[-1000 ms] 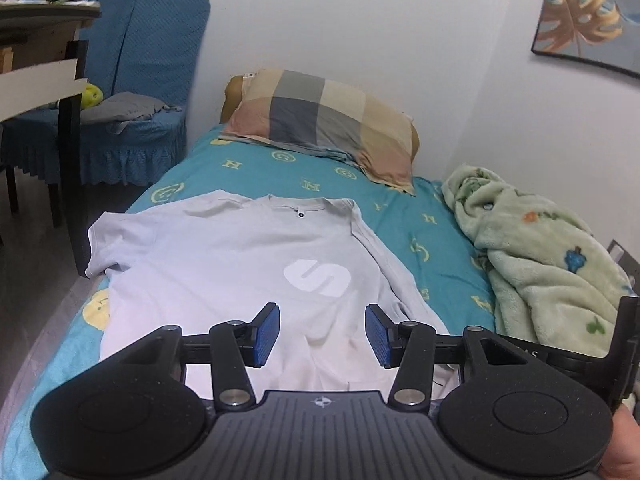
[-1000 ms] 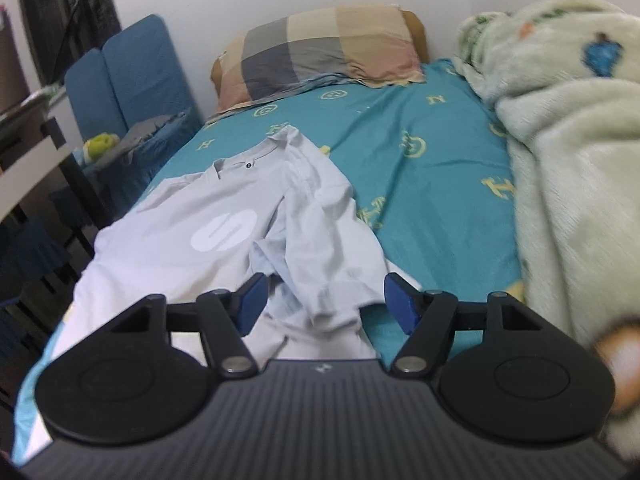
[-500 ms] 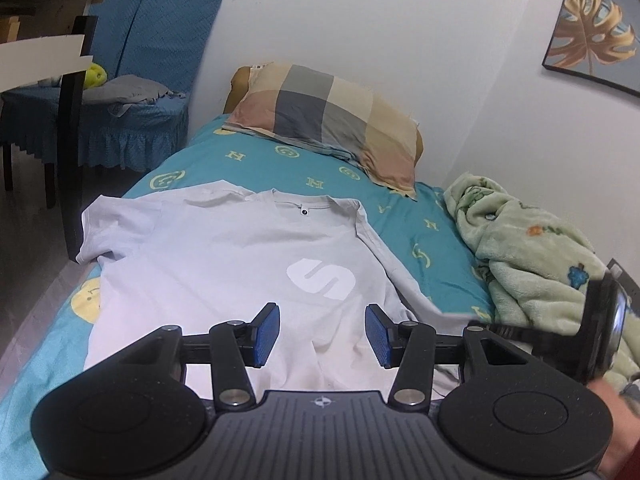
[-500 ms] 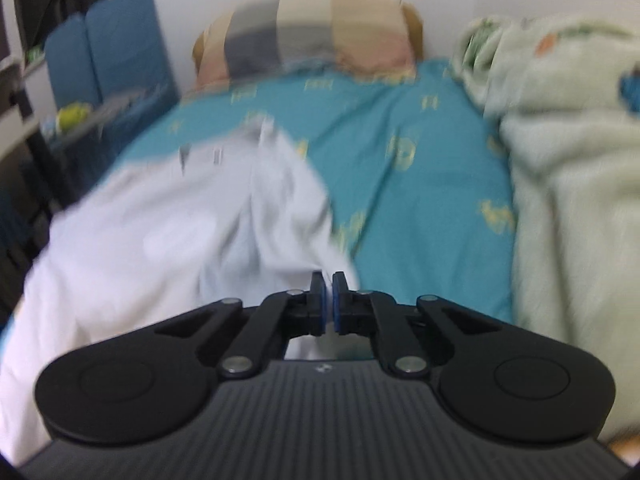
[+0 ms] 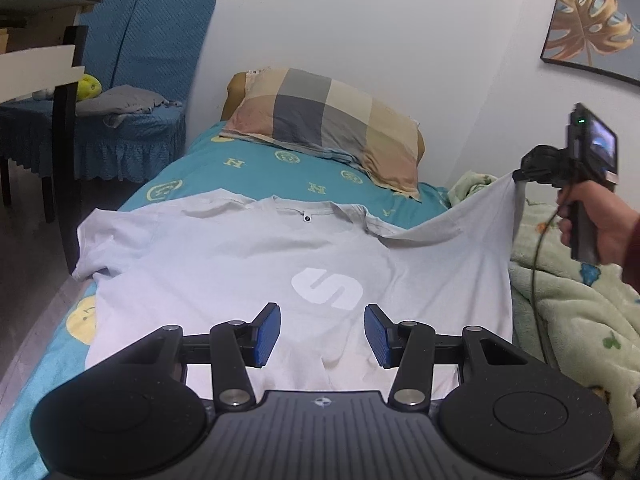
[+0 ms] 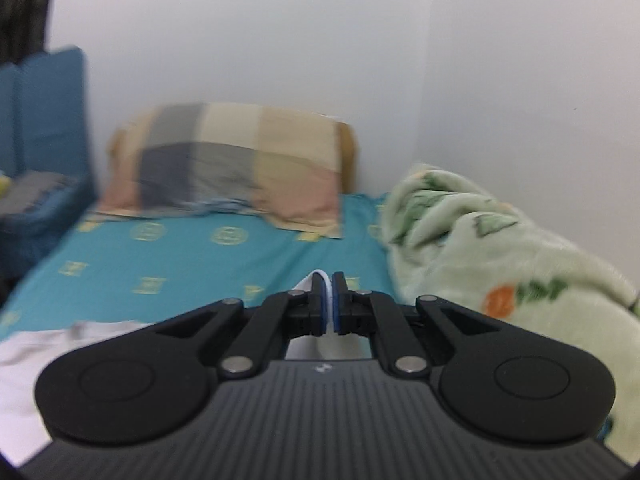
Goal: Fold clothes
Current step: 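Grasp the T-shirt hem with the right gripper and pull it flat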
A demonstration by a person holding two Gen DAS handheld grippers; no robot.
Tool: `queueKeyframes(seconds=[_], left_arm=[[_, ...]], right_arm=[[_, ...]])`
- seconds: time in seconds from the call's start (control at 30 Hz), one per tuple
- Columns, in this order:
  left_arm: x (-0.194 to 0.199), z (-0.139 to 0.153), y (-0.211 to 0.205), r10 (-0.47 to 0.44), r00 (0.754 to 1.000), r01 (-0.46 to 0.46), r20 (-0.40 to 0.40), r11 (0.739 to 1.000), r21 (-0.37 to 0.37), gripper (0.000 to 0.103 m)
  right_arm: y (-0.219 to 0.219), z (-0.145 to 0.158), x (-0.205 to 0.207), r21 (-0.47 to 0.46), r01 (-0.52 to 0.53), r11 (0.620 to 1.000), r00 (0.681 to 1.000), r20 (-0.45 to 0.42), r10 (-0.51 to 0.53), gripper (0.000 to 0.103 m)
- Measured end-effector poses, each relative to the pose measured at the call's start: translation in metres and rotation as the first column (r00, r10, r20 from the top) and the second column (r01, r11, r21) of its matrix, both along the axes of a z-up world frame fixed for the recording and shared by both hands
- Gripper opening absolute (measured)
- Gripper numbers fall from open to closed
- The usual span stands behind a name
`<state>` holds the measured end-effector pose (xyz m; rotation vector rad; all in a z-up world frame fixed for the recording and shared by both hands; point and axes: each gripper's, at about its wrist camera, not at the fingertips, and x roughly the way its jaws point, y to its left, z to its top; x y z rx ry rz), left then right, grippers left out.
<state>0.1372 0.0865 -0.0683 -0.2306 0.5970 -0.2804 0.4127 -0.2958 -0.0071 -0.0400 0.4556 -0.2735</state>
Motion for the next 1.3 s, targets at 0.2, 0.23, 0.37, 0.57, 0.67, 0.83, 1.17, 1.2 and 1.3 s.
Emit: queueKeyframes(seconds=[0.2, 0.23, 0.37, 0.57, 0.67, 0.83, 1.17, 1.2, 1.3], left_arm=[[0.017, -0.021, -0.005, -0.032, 0.999, 0.033, -0.04, 0.999, 0.029, 0.049], [0.021, -0.026, -0.006, -0.036, 0.998, 0.038, -0.052, 0.999, 0.035, 0.049], [0.034, -0.041, -0.01, -0.048, 0.995, 0.051, -0.091, 0.998, 0.034, 0.049], [0.041, -0.049, -0.011, -0.046, 0.994, 0.05, -0.103, 0.998, 0.031, 0.049], [0.037, -0.044, -0.012, -0.045, 0.996, 0.049, -0.077, 0.998, 0.041, 0.049], [0.028, -0.036, -0.015, -0.041, 0.998, 0.043, -0.047, 0.998, 0.055, 0.05], [0.027, -0.037, -0.014, -0.035, 0.998, 0.036, -0.048, 0.999, 0.02, 0.052], [0.028, -0.039, -0.013, -0.034, 0.998, 0.034, -0.051, 0.999, 0.015, 0.052], [0.031, -0.042, -0.011, -0.031, 0.997, 0.031, -0.065, 1.0, -0.002, 0.052]], right_arm=[[-0.037, -0.074, 0.059, -0.097, 0.123, 0.988, 0.987, -0.092, -0.132, 0.006], [-0.043, -0.09, 0.065, -0.107, 0.134, 0.985, 0.982, -0.118, -0.147, 0.006], [-0.057, -0.151, 0.076, -0.102, 0.155, 0.983, 0.96, -0.22, -0.175, 0.006], [-0.058, -0.166, 0.057, 0.05, 0.093, 0.994, 0.979, -0.184, -0.082, 0.009], [-0.051, -0.148, 0.048, 0.091, 0.071, 0.993, 0.985, -0.164, -0.056, 0.017], [-0.025, -0.12, 0.024, 0.122, -0.034, 0.992, 0.996, -0.081, 0.044, 0.073], [0.094, -0.151, 0.047, 0.087, -0.357, 0.93, 0.902, -0.227, 0.367, 0.069], [0.105, -0.16, 0.051, 0.062, -0.367, 0.928, 0.895, -0.25, 0.37, 0.064], [0.12, -0.175, 0.064, -0.051, -0.333, 0.941, 0.919, -0.241, 0.312, 0.036]])
